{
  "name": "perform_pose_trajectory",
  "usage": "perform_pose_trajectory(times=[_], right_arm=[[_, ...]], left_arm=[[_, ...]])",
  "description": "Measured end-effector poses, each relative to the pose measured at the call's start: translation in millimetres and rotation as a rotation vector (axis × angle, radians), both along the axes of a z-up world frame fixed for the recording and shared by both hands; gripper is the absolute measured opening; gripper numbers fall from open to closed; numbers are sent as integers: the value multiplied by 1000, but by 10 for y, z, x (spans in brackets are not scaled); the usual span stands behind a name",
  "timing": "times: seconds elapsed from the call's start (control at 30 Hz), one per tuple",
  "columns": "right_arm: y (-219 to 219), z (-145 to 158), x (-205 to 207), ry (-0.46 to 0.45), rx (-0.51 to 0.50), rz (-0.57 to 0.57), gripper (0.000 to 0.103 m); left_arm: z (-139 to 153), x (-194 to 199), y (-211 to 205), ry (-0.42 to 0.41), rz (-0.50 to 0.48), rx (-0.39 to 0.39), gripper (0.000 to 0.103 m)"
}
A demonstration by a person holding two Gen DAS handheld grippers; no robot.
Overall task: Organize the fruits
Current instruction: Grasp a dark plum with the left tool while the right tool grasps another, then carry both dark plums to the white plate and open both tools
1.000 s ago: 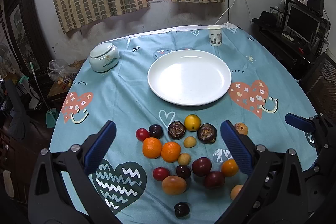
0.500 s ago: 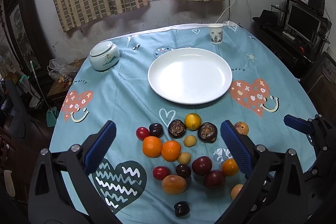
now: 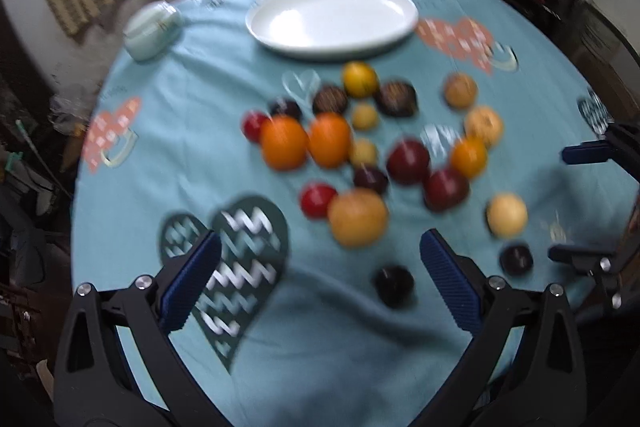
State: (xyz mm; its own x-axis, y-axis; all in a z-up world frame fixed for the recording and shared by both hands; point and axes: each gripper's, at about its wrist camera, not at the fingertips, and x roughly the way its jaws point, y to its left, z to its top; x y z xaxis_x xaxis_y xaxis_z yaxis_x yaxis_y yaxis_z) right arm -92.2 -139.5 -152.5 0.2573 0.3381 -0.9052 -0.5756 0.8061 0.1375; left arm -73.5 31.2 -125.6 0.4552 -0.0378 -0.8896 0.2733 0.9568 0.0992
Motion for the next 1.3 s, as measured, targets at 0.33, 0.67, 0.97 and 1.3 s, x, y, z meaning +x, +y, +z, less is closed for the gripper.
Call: perform_pose_trajectory(times=[0.33, 0.67, 0.97, 1.3], right_arm=[[287, -380, -131, 157, 35, 76, 31], [218, -187, -95, 136, 36, 104, 30], [84, 850, 883, -193, 71, 38, 30], [-52, 1146, 2171, -357, 145, -153, 30]], left_arm=[[-475, -49, -121, 173, -5, -96, 101], [-493, 115, 61, 281, 14, -216, 30], [645, 963, 11, -15, -13, -313, 31], [823, 2329, -151, -87, 136, -293, 31]])
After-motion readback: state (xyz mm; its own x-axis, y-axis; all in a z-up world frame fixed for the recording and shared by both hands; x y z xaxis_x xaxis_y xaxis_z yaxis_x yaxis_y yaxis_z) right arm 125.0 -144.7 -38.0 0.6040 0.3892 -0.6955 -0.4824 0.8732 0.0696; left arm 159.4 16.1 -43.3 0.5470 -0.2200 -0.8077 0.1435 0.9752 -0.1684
